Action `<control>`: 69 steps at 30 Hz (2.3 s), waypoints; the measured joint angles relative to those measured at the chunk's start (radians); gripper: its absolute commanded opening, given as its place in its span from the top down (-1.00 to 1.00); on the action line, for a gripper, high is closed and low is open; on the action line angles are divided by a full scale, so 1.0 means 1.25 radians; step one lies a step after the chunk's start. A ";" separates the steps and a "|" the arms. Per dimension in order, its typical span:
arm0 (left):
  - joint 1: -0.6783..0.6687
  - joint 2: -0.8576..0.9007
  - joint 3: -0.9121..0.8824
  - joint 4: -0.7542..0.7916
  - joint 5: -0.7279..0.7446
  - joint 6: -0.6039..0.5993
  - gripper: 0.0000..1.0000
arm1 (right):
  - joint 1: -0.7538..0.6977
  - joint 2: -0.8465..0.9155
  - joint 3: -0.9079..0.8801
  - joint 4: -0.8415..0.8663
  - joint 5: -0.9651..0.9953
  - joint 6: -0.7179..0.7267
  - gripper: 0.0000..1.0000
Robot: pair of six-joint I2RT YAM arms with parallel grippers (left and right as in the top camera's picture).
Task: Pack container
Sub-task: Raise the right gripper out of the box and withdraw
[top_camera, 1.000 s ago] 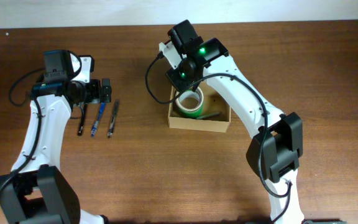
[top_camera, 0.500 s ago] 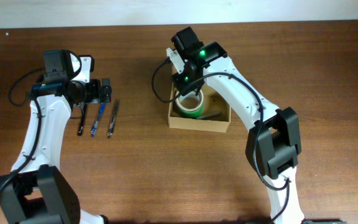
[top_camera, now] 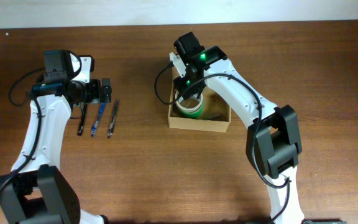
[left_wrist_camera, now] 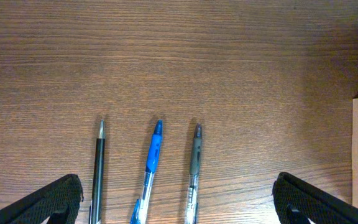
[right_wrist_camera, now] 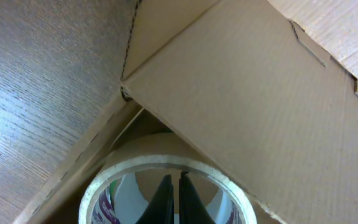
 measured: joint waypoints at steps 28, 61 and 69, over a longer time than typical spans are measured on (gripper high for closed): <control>0.000 0.000 0.021 -0.103 0.001 0.010 -0.99 | -0.332 -0.237 0.449 -0.395 0.082 0.078 0.92; 0.076 0.168 0.428 -0.483 -0.237 0.150 -0.63 | -0.582 -0.237 0.448 -0.425 0.011 0.099 -0.98; 0.076 0.369 0.428 -0.507 -0.211 0.167 -0.29 | -0.582 -0.237 0.448 -0.424 0.011 0.099 -0.98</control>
